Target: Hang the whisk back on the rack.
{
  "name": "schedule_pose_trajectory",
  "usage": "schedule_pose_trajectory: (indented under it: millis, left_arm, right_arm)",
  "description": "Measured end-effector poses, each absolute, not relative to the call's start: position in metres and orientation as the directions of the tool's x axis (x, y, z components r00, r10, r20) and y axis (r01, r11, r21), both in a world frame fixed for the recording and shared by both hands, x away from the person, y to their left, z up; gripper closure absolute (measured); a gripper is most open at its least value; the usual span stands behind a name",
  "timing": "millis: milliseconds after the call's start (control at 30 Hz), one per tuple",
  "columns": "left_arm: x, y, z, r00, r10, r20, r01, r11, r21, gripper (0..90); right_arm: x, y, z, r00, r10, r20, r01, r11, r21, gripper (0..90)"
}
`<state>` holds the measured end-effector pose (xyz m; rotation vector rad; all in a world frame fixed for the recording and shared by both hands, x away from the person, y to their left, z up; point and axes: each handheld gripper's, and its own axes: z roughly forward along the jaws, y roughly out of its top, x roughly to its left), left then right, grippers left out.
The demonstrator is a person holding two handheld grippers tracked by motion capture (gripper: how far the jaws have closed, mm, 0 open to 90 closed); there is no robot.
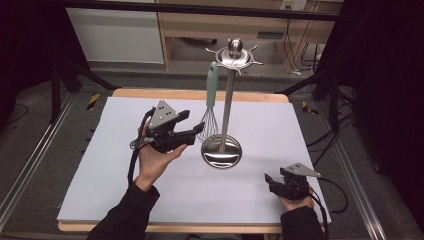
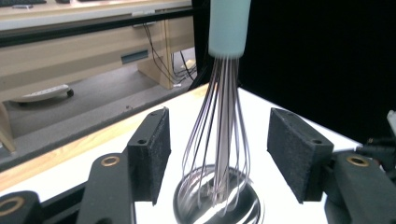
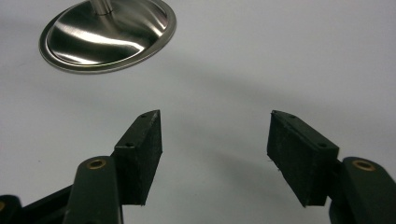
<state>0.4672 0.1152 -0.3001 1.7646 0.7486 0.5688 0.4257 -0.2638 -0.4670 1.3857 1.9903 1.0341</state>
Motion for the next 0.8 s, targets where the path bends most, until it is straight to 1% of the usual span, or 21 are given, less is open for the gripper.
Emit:
schedule_pose_trajectory:
  millis: [467,667,733,767,800]
  left_arm:
    - [0.455,0.147,-0.353,0.662,0.749,0.008,0.283,-0.260,0.923,37.0]
    - [0.452,0.162,-0.376,0.649,0.761,0.009,0.320,-0.284,0.904,34.9]
    - [0.451,0.167,-0.385,0.654,0.756,0.003,0.320,-0.281,0.905,34.6]
    - [0.453,0.171,-0.390,0.672,0.740,0.018,0.299,-0.294,0.908,34.3]
    - [0.452,0.173,-0.392,0.663,0.748,0.020,0.312,-0.300,0.901,34.0]
  right_arm:
    - [0.424,-0.265,-0.468,-0.354,0.935,0.036,0.563,0.182,0.806,35.7]
    - [0.424,-0.266,-0.469,-0.354,0.935,0.020,0.558,0.194,0.807,35.5]
    - [0.424,-0.266,-0.469,-0.352,0.936,0.028,0.565,0.188,0.804,35.5]
    - [0.423,-0.266,-0.469,-0.352,0.936,0.028,0.565,0.189,0.803,35.5]
    - [0.423,-0.266,-0.469,-0.348,0.937,0.024,0.565,0.189,0.803,35.4]
